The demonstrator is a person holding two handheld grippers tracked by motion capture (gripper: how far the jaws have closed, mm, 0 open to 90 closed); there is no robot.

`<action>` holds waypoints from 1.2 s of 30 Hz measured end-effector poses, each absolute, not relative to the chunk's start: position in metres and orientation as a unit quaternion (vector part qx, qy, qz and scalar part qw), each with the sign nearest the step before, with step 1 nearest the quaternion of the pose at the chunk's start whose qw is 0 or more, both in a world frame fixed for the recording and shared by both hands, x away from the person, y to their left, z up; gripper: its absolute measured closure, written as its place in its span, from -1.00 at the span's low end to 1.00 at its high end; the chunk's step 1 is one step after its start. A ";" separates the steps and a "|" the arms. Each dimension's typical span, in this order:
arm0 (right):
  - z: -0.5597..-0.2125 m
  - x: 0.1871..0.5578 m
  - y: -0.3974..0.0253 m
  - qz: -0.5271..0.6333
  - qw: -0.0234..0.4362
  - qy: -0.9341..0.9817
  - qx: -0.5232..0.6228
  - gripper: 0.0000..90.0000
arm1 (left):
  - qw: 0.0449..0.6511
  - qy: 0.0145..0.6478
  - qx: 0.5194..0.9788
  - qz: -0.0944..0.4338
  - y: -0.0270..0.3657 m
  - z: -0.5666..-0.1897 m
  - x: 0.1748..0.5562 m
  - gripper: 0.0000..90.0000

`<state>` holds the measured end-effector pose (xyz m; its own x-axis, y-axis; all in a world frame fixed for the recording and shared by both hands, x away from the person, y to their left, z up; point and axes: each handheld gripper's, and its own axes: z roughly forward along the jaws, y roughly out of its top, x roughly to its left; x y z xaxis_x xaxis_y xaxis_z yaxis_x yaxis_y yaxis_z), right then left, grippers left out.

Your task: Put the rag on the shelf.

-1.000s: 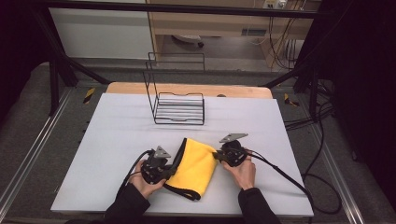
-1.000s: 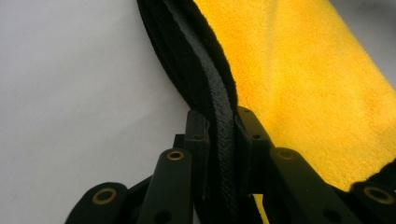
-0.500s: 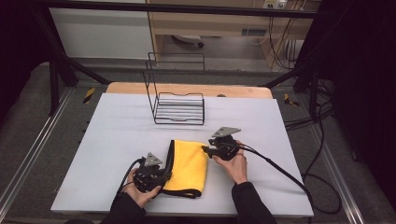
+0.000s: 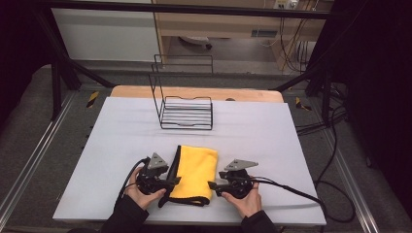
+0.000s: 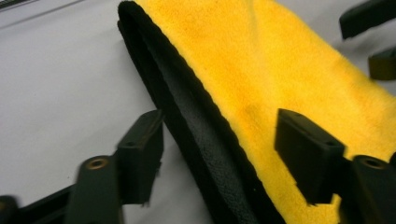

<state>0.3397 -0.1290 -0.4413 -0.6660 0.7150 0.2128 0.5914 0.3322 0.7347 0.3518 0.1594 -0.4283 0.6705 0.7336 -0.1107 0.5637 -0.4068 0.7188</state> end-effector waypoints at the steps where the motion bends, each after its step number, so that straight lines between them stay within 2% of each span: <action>1: -0.444 0.338 -0.128 0.414 0.074 0.813 0.402 -0.06 | 0.385 0.390 0.829 0.108 0.162 -0.428 0.354 -0.34; 5: -0.455 0.333 -0.120 0.416 0.046 0.810 0.411 0.07 | 0.390 0.387 0.830 0.099 0.169 -0.429 0.361 -0.58; 10: -0.456 0.328 -0.112 0.414 0.049 0.809 0.415 0.39 | 0.401 0.396 0.819 0.105 0.180 -0.427 0.366 -0.68; 14: -0.456 0.327 -0.110 0.418 0.040 0.804 0.421 0.84 | 0.402 0.408 0.812 0.109 0.187 -0.425 0.370 -0.71; 19: -0.447 0.332 -0.115 0.412 0.030 0.805 0.425 0.91 | 0.405 0.412 0.809 0.110 0.190 -0.424 0.370 -0.73; 25: -0.437 0.341 -0.132 0.402 0.049 0.814 0.417 0.90 | 0.408 0.414 0.806 0.111 0.191 -0.423 0.372 -0.75; 28: -0.441 0.346 -0.137 0.396 0.041 0.820 0.411 0.81 | 0.408 0.410 0.807 0.115 0.190 -0.421 0.373 -0.78; 32: -0.436 0.346 -0.141 0.414 0.056 0.822 0.386 0.46 | 0.410 0.406 0.808 0.116 0.185 -0.417 0.380 -0.85; 34: -0.430 0.346 -0.145 0.431 0.073 0.816 0.378 0.18 | 0.411 0.404 0.808 0.122 0.183 -0.415 0.384 -0.88; 36: -0.425 0.348 -0.151 0.440 0.088 0.814 0.370 -0.01 | 0.412 0.413 0.804 0.116 0.179 -0.413 0.393 -0.88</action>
